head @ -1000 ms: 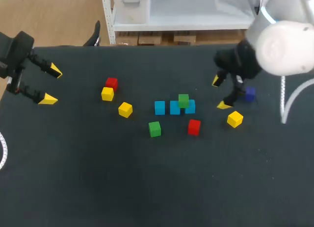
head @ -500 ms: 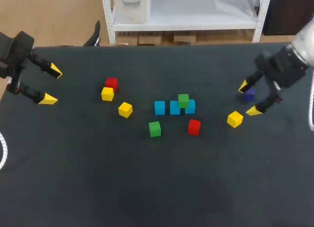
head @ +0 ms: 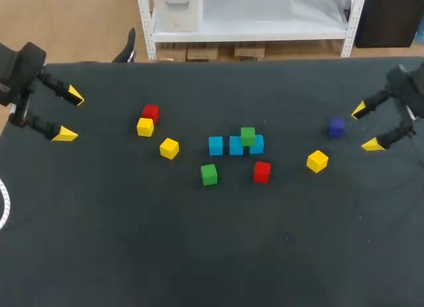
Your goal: Place the blue cubes, place green cubes on the blue cubes, place the yellow cubes on the green cubes, then place the red cubes on the yellow cubes, and place purple cube on the red cubes.
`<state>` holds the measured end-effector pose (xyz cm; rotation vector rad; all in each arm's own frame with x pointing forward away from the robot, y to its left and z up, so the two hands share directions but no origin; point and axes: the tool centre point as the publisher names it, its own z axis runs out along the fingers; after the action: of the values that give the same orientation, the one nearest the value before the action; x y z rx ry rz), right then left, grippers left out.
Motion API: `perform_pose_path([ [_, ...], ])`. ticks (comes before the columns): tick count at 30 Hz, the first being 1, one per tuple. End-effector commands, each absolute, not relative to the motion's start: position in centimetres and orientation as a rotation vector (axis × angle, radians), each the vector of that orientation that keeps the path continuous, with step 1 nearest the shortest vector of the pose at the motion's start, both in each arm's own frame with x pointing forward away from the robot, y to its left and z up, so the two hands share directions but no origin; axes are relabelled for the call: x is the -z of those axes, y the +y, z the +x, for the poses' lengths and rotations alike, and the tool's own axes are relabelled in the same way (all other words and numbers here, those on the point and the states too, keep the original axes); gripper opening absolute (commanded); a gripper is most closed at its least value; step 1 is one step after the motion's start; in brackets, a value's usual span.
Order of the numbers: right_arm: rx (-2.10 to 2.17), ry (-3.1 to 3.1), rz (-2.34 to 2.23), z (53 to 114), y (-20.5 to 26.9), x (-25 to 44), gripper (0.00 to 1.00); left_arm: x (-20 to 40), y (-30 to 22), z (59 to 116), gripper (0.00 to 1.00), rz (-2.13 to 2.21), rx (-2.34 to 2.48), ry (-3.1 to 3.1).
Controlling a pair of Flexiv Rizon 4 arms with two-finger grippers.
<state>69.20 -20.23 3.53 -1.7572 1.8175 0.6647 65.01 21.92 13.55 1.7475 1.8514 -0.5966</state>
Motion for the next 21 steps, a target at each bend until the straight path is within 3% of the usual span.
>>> perform_pose_path([
  [1,-0.648,1.814,-1.742,68.39,-20.85,-3.63,1.00,-13.46,21.97,65.13,1.00,1.750,0.598,1.848],
  [21,-0.663,1.798,-1.780,68.78,-20.81,-3.20,1.00,-13.83,21.43,65.00,1.00,1.789,0.554,1.828],
])
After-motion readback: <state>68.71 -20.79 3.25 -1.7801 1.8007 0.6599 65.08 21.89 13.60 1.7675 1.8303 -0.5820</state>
